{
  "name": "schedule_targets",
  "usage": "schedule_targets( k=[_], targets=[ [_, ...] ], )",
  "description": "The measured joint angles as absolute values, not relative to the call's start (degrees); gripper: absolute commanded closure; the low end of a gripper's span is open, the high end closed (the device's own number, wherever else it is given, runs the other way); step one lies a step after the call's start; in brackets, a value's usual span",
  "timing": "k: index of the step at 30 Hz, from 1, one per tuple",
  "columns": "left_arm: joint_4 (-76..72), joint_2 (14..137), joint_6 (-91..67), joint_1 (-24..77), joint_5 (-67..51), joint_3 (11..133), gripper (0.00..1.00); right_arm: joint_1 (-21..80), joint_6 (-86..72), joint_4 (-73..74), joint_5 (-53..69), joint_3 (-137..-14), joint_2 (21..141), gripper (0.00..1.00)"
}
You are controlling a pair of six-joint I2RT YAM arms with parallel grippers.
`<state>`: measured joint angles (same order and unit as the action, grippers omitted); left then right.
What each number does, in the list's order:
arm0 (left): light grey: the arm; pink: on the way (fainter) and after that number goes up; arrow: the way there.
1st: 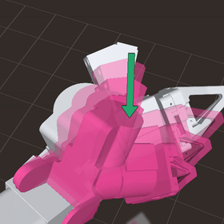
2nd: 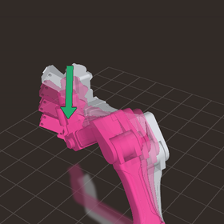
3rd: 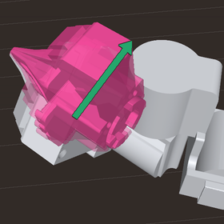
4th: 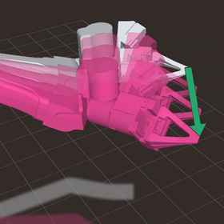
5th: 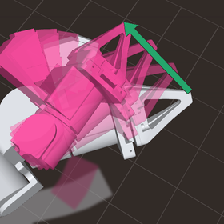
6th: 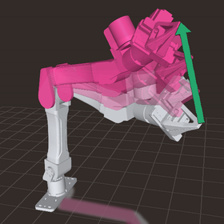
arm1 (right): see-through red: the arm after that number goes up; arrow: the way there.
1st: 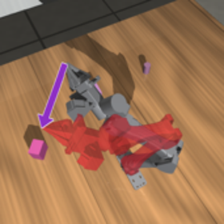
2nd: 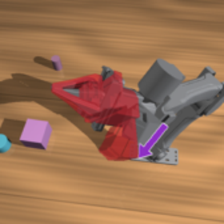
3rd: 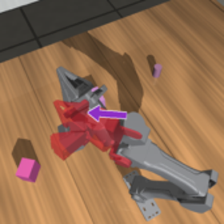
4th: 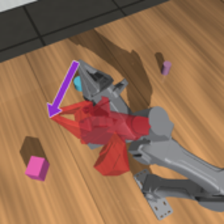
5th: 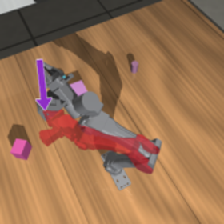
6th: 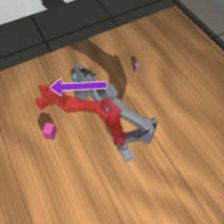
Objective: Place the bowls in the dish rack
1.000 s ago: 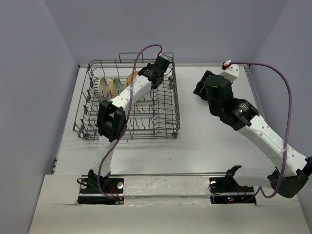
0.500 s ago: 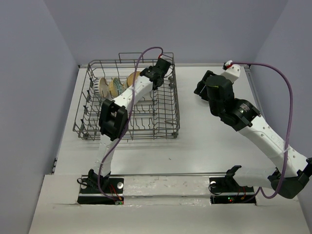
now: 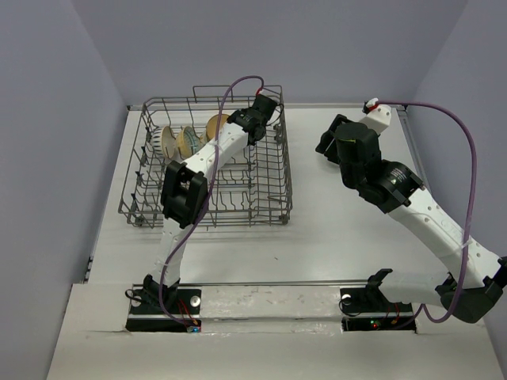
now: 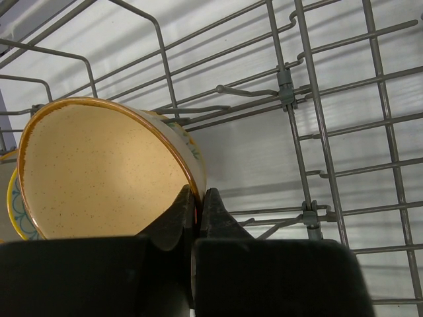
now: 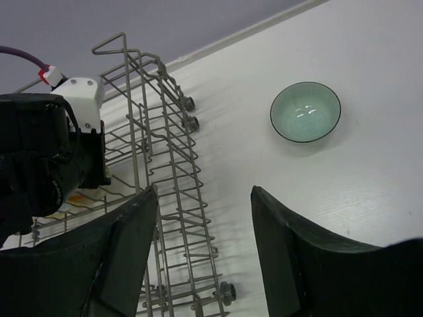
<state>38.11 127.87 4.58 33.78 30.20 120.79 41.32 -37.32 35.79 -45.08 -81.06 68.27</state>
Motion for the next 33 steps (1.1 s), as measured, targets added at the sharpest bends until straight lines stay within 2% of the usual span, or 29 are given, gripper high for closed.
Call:
schedule_targets(
  k=[9,15,24,30,33],
  targets=[
    [40.2,127.6,4.1,34.9,31.9,123.1,1.00,41.3,-37.3,35.8,-45.1,-81.1,68.3,0.36],
    [40.2,121.1,1.2,35.2,21.2,124.4,1.00,41.3,-37.3,35.8,-45.1,-81.1,68.3,0.36],
    [14.7,92.4,-13.5,33.1,-8.9,94.5,1.00,41.3,-37.3,35.8,-45.1,-81.1,68.1,0.36],
    [-3.8,90.9,-25.1,32.0,-22.1,76.9,1.00,41.3,-37.3,35.8,-45.1,-81.1,67.5,0.36],
    [-6.7,92.9,-28.5,31.9,-25.3,72.7,1.00,41.3,-37.3,35.9,-45.1,-81.1,67.3,0.36]
  ],
)
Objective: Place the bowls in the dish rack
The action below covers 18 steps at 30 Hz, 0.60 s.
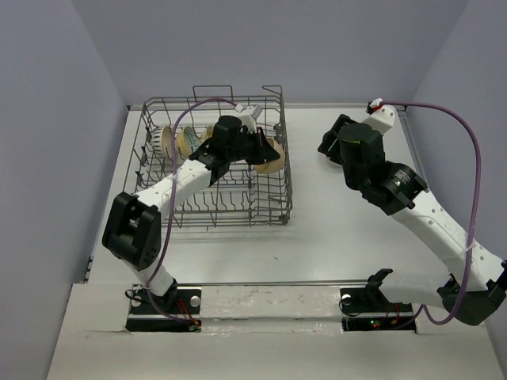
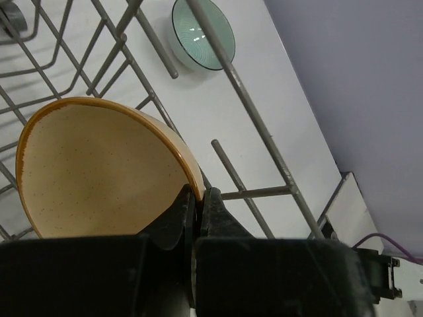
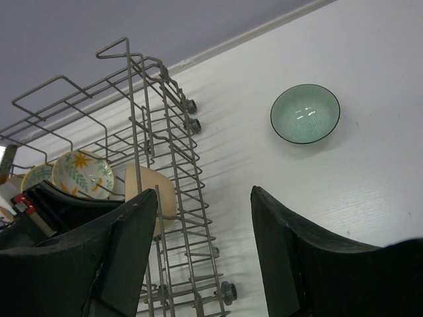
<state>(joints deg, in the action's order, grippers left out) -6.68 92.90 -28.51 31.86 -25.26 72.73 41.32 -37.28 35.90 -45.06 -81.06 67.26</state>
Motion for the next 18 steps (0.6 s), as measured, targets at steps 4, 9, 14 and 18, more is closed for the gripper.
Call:
schedule_targets(
  k=[4,9,14,18],
  targets=[
    [-10.4,94.7,-31.3,31.7,-27.2,70.2,1.00,41.3,-37.3,36.0,-45.1,-81.0,67.1,0.36],
    [-14.7,94.9,-33.8,30.6,-29.3,69.1,1.00,41.3,-37.3,36.1,-45.1,-80.8,67.1,0.36],
    [-20.7,97.5,-36.9,28.8,-32.8,68.8,1.00,41.3,-37.3,36.1,-45.1,-80.8,67.1,0.36],
    [-28.2,100.2,-40.5,27.6,-35.4,65.9,1.00,41.3,-37.3,36.1,-45.1,-80.7,67.1,0.36]
  ],
)
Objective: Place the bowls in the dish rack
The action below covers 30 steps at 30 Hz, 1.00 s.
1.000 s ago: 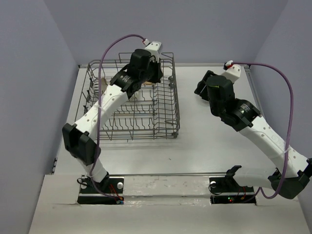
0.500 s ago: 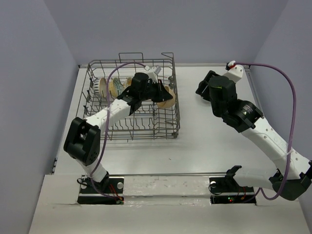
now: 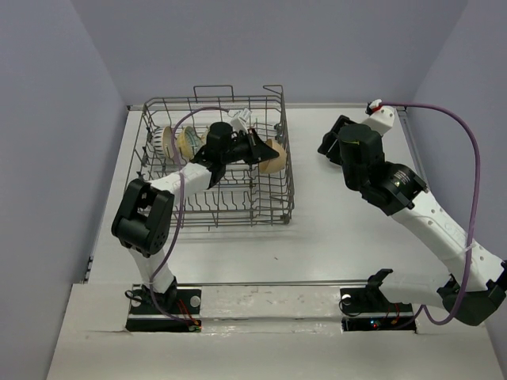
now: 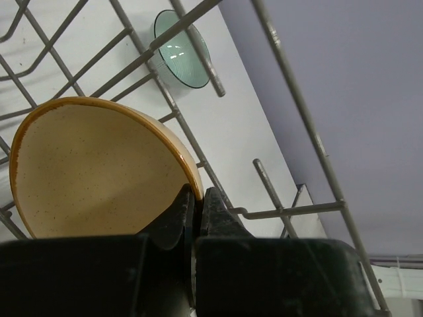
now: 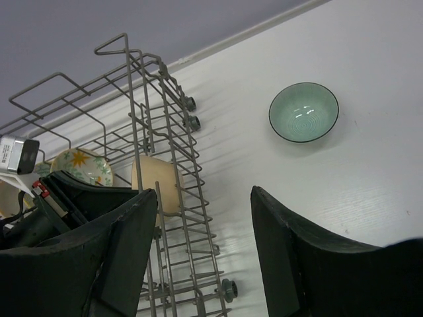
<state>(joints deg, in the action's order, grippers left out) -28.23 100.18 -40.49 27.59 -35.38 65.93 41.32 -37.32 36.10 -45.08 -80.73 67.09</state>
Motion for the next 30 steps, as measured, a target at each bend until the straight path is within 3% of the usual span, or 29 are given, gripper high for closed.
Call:
schedule_targets(
  k=[11,30],
  targets=[
    [-40.2,103.3,-48.6,26.1,-38.7,60.5,1.00,41.3,-37.3,36.1,-45.1,-80.3,67.1,0.36],
    [-45.0,103.8,-51.3,25.4,-40.7,57.5,1.00,41.3,-36.6,35.3,-42.0,-79.7,71.9,0.34]
  ],
)
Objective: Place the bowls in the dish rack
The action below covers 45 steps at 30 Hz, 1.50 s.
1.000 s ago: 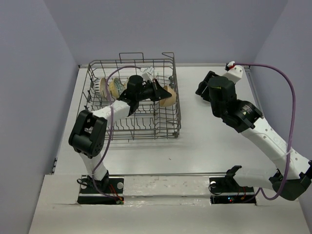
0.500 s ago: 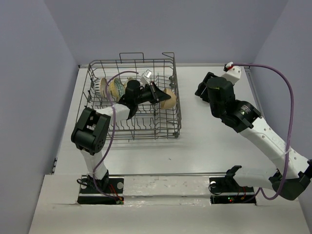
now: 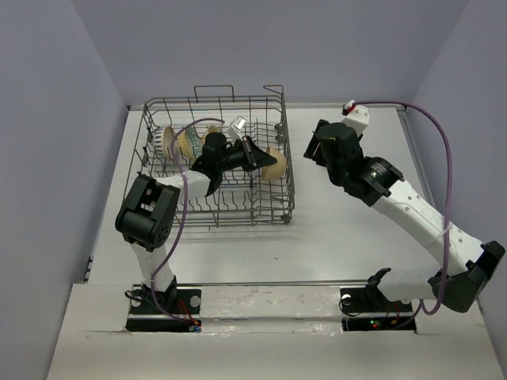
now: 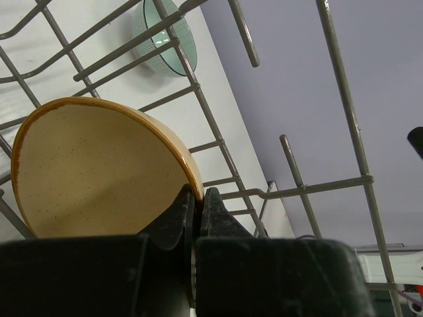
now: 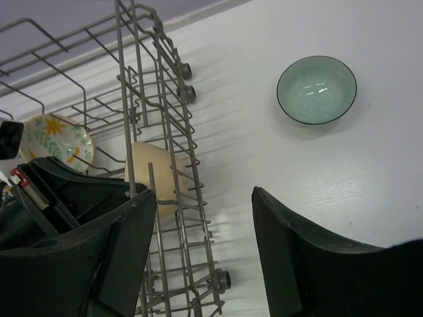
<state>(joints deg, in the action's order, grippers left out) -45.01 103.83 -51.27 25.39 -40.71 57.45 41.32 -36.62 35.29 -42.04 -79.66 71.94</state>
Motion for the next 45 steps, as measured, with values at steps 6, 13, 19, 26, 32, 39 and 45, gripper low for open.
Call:
schedule_targets(
  k=[6,13,19,26,32,39,45],
  targets=[
    [-43.9,103.9,-50.9,25.4,-41.0,57.5,1.00,41.3,-35.2,34.5,-38.0,-79.7,76.6,0.34],
    [-43.2,104.2,-50.7,25.4,-41.4,57.5,1.00,41.3,-33.8,31.4,-33.6,-79.8,78.9,0.33],
    [-43.2,104.2,-50.4,25.4,-41.5,57.5,1.00,41.3,-33.1,30.0,-30.8,-79.9,82.9,0.33],
    [-43.1,104.2,-50.2,25.4,-41.5,57.5,1.00,41.3,-32.7,29.1,-29.2,-79.9,85.8,0.38],
    [-43.0,104.2,-50.0,25.4,-41.5,57.5,1.00,41.3,-32.8,28.7,-29.1,-79.9,86.6,0.50],
    [-42.8,104.2,-50.0,25.4,-41.3,57.5,1.00,41.4,-33.2,27.6,-28.9,-79.9,87.2,0.64],
    [-41.9,104.0,-49.5,25.3,-40.5,57.6,1.00,41.5,-33.4,27.4,-28.7,-79.9,87.2,0.66]
  ],
)
